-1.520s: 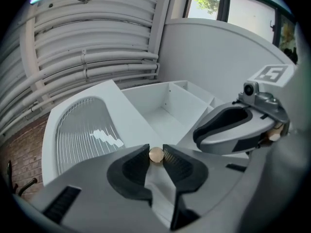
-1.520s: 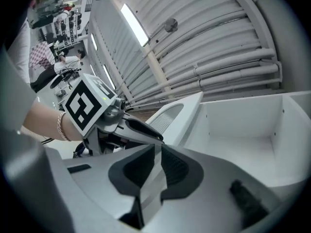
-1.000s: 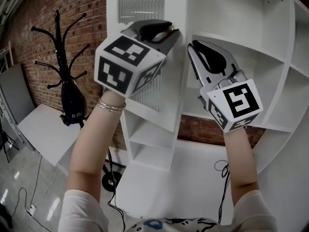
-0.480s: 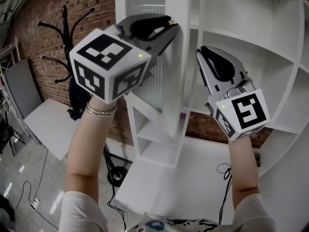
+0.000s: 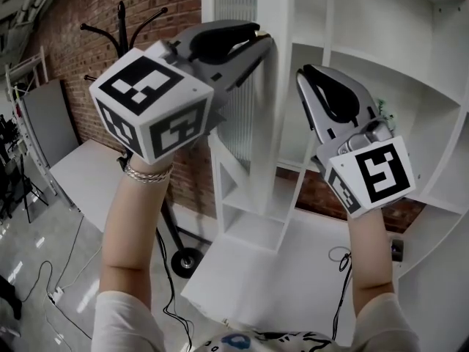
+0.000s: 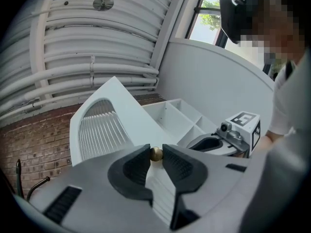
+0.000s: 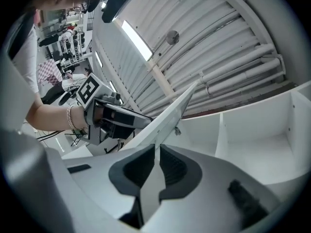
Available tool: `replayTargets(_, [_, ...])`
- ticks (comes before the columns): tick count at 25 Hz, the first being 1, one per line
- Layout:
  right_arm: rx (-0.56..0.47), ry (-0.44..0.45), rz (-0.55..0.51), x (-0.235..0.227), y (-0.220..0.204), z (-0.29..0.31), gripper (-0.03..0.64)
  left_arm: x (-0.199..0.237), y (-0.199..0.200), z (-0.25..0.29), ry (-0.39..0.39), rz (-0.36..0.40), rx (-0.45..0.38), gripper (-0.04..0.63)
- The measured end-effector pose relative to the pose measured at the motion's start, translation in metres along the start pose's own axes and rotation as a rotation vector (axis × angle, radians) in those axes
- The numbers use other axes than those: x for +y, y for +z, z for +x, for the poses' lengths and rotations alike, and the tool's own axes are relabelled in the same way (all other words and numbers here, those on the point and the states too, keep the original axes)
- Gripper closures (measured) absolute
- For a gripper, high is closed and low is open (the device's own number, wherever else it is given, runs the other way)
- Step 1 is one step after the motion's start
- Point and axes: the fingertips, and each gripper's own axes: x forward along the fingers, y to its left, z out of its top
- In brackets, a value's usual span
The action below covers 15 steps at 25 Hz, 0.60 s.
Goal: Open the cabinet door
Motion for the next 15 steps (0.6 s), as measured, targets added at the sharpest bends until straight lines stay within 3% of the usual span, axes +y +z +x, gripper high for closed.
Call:
replayTargets(8, [-0.052,0.043,-0.01,0.017,0.021,0.003,0.586,0.011,0.005,-0.026,-0.04,-0.068,-0.037,0.509])
replayTargets(15, [-0.089,0.107,0.003,0.043,0.029,0.014,0.586,0.022,0.007,-0.057,-0.007,-0.106,-0.053,0.506])
